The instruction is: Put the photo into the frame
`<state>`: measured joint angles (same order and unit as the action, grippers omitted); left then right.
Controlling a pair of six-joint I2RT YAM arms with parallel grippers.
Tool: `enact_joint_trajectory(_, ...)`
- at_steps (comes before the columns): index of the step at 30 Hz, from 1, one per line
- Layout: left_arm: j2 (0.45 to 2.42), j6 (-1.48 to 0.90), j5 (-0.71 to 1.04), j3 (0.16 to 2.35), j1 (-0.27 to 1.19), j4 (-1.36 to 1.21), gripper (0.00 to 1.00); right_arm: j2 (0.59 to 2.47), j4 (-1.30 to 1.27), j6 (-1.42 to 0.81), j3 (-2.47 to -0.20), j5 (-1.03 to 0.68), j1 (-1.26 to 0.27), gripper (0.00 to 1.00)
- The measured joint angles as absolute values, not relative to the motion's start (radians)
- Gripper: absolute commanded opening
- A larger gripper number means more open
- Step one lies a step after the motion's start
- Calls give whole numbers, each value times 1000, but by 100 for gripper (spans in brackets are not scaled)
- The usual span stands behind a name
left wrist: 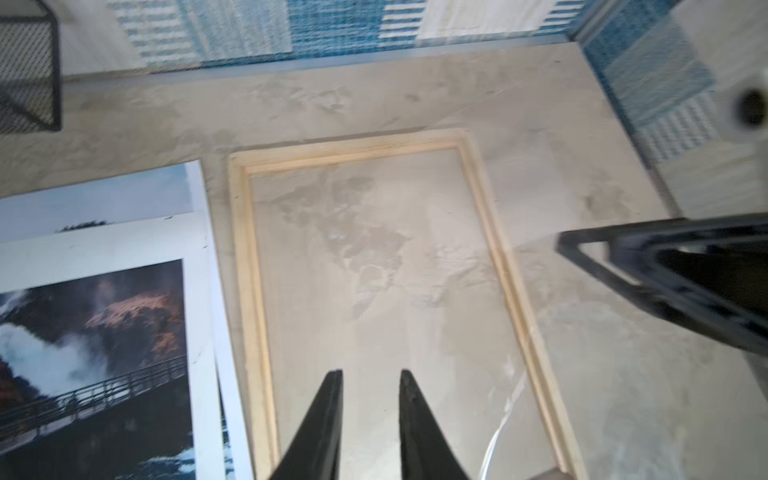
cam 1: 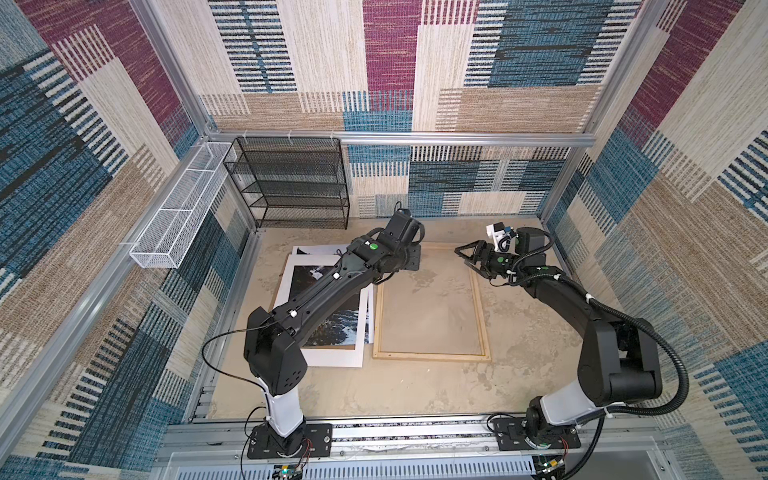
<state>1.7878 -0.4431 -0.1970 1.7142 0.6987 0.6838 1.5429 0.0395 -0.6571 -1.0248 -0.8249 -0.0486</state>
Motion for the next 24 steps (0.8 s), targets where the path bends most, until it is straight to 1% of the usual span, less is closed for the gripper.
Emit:
enact_joint_trajectory(3,1763,-467,-216,1591,651,682,27,1543,38,-652,-1016,-831,-48,78)
enact_joint_trajectory(7,1769,-495,-226,1485,614,687,22,1547,31,-638,-1005,-838,-49,76)
enact_joint_trajectory(11,1814,-503,-233,1456,609,690,18,1547,28,-625,-990,-846,-52,74)
enact_joint_trajectory(24,1945,-519,-257,1442,600,704,10,1555,28,-574,-970,-873,-56,55)
